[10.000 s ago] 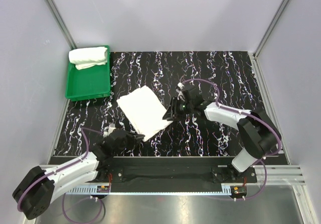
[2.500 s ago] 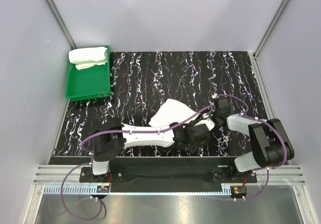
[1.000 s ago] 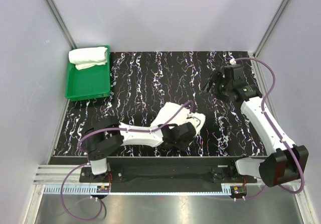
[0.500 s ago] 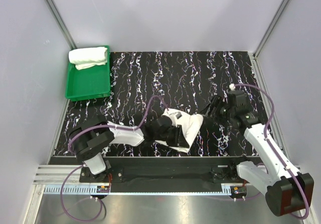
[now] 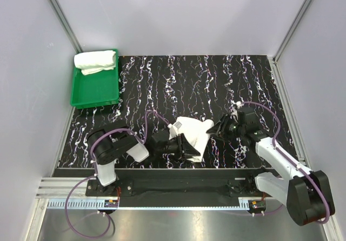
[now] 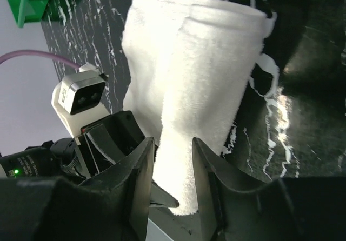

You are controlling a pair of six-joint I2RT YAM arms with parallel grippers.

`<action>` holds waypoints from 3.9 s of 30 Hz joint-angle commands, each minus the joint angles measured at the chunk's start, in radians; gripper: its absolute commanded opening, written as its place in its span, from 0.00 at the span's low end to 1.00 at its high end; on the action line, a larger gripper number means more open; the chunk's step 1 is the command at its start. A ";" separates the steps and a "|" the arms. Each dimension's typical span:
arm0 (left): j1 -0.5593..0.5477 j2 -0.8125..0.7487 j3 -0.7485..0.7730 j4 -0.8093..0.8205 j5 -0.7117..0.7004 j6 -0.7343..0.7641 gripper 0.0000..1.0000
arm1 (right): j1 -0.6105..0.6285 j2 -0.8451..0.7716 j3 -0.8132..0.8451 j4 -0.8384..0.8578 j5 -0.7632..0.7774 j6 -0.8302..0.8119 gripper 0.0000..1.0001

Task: Roll the towels
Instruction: Roll the towel

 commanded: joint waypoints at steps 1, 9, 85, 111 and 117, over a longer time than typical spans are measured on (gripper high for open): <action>0.007 0.044 -0.016 0.199 0.019 -0.077 0.00 | 0.054 0.036 0.012 0.154 -0.025 0.024 0.41; 0.021 0.111 -0.054 0.317 0.028 -0.126 0.00 | 0.121 0.195 0.044 0.203 0.015 0.014 0.39; -0.530 0.091 0.984 -1.786 -1.216 0.738 0.73 | 0.259 0.439 0.216 0.103 0.156 -0.072 0.34; -0.487 0.202 0.877 -1.677 -1.124 0.678 0.50 | 0.259 0.468 0.214 0.108 0.148 -0.076 0.34; -0.476 0.182 0.846 -1.645 -1.120 0.692 0.29 | 0.258 0.441 0.228 0.054 0.167 -0.085 0.34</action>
